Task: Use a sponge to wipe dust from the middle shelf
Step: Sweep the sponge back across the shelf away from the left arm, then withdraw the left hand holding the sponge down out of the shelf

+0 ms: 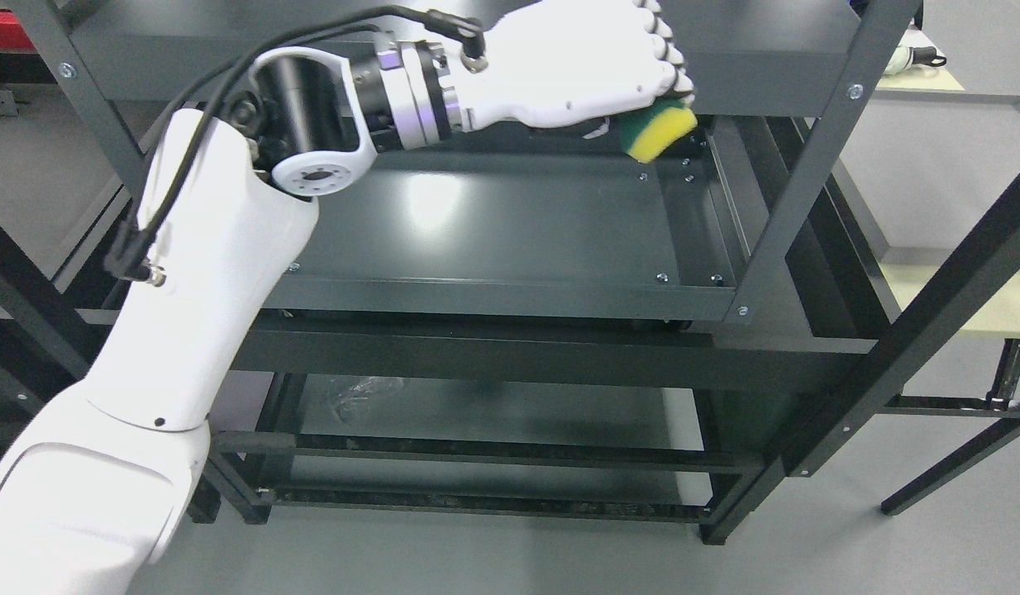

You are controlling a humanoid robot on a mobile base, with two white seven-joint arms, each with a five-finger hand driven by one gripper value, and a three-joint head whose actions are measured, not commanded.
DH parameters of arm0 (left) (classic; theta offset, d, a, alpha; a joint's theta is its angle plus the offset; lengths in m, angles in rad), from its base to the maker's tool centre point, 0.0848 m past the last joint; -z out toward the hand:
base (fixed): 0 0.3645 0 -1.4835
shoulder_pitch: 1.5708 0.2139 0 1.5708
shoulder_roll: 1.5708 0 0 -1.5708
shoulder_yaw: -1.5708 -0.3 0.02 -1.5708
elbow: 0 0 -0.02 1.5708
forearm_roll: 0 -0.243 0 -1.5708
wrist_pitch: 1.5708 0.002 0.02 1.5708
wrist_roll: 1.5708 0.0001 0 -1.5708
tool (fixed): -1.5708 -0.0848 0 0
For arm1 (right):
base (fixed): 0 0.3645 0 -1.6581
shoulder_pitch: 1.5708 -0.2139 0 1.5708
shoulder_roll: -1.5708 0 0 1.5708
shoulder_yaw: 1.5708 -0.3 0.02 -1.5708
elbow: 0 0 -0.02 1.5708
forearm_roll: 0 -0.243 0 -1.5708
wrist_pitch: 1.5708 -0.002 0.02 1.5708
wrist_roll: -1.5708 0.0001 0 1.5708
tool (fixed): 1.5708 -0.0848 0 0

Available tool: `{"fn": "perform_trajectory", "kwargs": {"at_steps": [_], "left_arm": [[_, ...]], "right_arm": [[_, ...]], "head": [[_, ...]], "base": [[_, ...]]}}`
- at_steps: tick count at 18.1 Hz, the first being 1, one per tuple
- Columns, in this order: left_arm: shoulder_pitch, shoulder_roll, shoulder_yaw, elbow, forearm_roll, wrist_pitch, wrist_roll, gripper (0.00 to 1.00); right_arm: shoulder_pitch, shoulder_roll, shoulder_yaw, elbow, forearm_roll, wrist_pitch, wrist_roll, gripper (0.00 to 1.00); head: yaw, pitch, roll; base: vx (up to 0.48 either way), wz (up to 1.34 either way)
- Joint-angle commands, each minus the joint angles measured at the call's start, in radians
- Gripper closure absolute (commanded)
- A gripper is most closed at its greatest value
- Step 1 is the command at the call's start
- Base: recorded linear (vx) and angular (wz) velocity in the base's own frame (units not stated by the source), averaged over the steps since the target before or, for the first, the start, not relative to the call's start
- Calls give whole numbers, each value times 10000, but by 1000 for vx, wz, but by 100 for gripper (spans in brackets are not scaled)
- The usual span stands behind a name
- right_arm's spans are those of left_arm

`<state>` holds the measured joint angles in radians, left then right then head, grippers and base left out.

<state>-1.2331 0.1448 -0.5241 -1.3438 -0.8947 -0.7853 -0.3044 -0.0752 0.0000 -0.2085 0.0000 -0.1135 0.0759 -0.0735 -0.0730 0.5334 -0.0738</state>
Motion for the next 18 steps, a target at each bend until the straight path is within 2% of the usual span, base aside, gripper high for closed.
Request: {"fn": "perform_trajectory", "kwargs": {"at_steps": [1, 4, 6, 7, 8, 9, 10, 11, 12, 16, 18], "left_arm": [[867, -1274, -2536, 92, 478, -1, 145, 99], [4219, -1274, -2201, 77, 1441, -1, -283, 99], [6186, -1274, -842, 107, 2606, -1, -239, 99], [6727, -1274, 93, 214, 3249, -1, -208, 99], [7081, -1274, 831, 291, 4000, -1, -163, 99], [7556, -1274, 1628, 489, 5450, -1, 20, 99], [8122, -1274, 2471, 567, 7211, 1103, 159, 99], [8401, -1274, 3209, 568, 8261, 2591, 175, 98], [8541, -1274, 3930, 583, 8879, 3654, 175, 97], [9245, -1274, 5270, 982, 9545, 3895, 251, 96], [9690, -1274, 5455, 373, 9545, 4322, 1075, 98]], "right_arm": [[0, -175, -1, -174, 0, 8, -2, 0], [0, -175, -1, -174, 0, 8, -2, 0], [0, -175, -1, -174, 0, 8, -2, 0], [0, -175, -1, -174, 0, 8, -2, 0], [0, -175, -1, -174, 0, 8, -2, 0], [0, -175, -1, -174, 0, 8, -2, 0], [0, -175, -1, -174, 0, 8, -2, 0], [0, -175, -1, -174, 0, 8, -2, 0], [0, -175, -1, -174, 0, 8, -2, 0], [0, -175, -1, -174, 0, 8, -2, 0], [0, -175, -1, -174, 0, 8, -2, 0]], "head": [[0, 0, 0], [0, 0, 0], [0, 0, 0], [0, 0, 0], [0, 0, 0], [0, 0, 0], [0, 0, 0], [0, 0, 0], [0, 0, 0], [0, 0, 0], [0, 0, 0]], "base": [[0, 0], [0, 0], [0, 0], [0, 0], [0, 0], [0, 0], [0, 0], [0, 0], [0, 0], [0, 0], [0, 0]]}}
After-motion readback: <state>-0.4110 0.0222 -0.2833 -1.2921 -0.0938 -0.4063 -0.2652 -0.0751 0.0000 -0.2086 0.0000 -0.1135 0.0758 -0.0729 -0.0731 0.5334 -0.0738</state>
